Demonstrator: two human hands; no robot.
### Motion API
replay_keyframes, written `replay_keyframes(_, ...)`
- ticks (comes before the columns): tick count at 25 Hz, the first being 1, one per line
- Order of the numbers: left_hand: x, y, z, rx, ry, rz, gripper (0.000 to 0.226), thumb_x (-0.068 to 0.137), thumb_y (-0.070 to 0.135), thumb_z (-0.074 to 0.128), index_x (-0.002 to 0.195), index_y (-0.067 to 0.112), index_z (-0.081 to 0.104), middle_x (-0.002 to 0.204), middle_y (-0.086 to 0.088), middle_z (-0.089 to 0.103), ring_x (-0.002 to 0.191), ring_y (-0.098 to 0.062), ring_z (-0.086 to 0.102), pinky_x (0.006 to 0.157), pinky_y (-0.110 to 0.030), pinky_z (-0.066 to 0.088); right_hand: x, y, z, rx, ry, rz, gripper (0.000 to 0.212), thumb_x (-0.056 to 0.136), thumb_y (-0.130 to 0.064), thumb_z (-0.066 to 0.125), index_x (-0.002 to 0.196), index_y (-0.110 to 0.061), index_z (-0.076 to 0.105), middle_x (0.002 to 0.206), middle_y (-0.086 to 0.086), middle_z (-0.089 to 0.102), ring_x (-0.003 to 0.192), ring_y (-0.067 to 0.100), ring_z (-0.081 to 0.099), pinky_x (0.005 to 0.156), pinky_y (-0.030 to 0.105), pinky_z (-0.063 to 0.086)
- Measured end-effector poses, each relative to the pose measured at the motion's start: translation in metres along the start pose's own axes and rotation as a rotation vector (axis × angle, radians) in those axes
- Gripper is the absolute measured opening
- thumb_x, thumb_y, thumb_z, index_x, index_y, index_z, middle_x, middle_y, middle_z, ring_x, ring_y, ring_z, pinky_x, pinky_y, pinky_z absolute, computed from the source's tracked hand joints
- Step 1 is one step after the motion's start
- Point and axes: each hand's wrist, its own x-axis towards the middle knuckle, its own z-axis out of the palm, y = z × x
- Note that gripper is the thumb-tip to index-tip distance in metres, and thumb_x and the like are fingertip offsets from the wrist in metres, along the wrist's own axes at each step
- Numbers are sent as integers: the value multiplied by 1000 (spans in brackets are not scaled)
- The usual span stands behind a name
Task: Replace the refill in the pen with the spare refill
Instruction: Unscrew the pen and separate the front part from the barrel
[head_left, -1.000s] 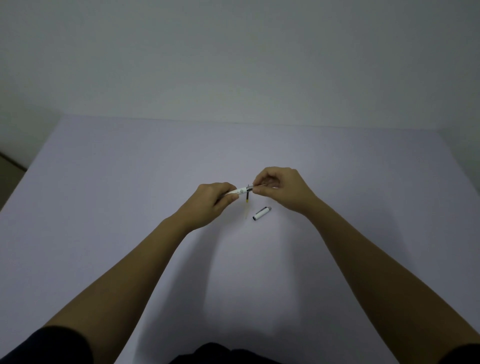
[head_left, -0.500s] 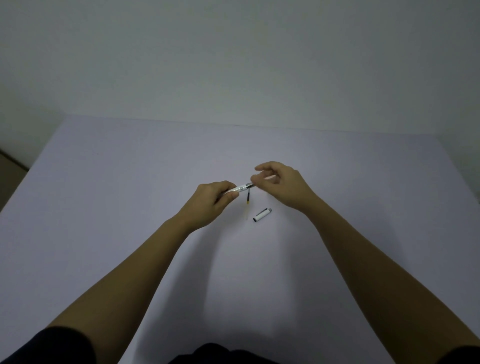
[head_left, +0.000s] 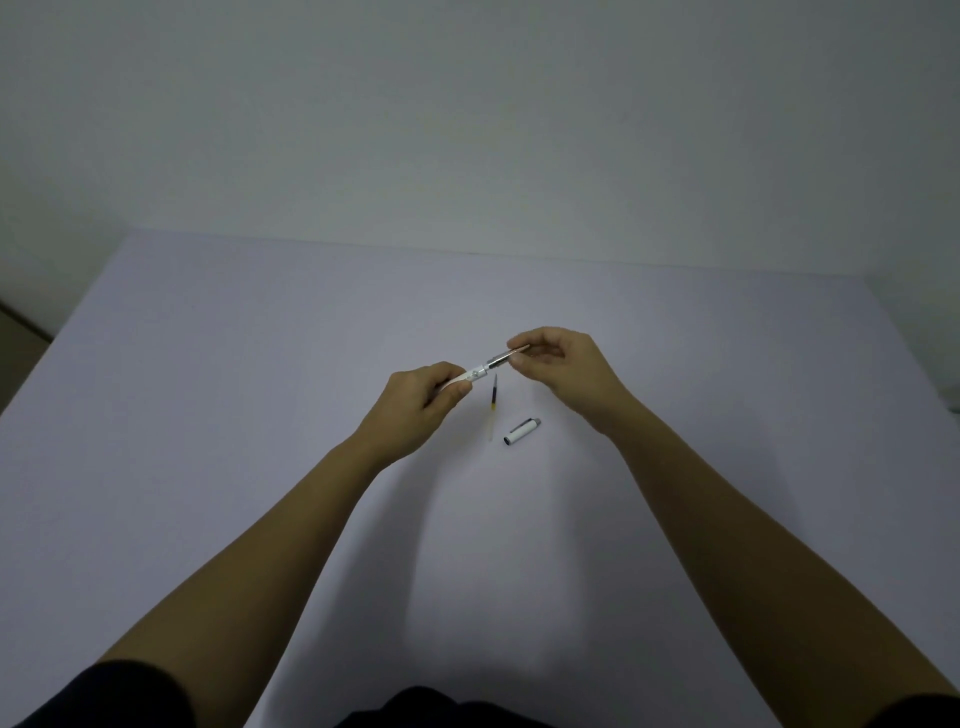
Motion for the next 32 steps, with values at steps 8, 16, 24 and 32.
replay_keyframes(8, -1, -2, 4, -59, 13, -29, 18, 95, 29, 48, 91, 18, 61, 67, 4, 52, 54, -7, 42, 53, -16, 34, 0, -4, 0, 136, 62, 8, 13, 81, -17, 69, 93, -21, 65, 83, -3, 68, 72, 0, 64, 78, 19, 48)
replay_keyframes(16, -7, -12, 16, -248, -13, -106, 18, 95, 32, 46, 96, 23, 61, 85, 7, 70, 82, -6, 67, 78, -24, 49, 7, -8, -4, 288, 291, -37, 10, 79, -18, 72, 82, -25, 66, 77, -3, 65, 74, 6, 60, 79, 21, 47)
replay_keyframes(24, -1, -16, 20, -312, 12, -116, 15, 95, 31, 46, 88, 32, 59, 85, 5, 70, 85, -11, 67, 84, -29, 51, 11, 57, -10, 156, 492, 145, 4, 78, -24, 72, 80, -21, 71, 78, 6, 69, 71, 13, 63, 76, 29, 49)
replay_keyframes(32, 12, -27, 25, -280, 2, -156, 16, 95, 29, 47, 93, 24, 61, 83, 5, 70, 83, -12, 68, 86, -32, 53, -3, 139, 17, -137, 470, 457, 29, 77, -23, 73, 97, -3, 67, 91, 10, 69, 82, 18, 60, 74, 22, 40)
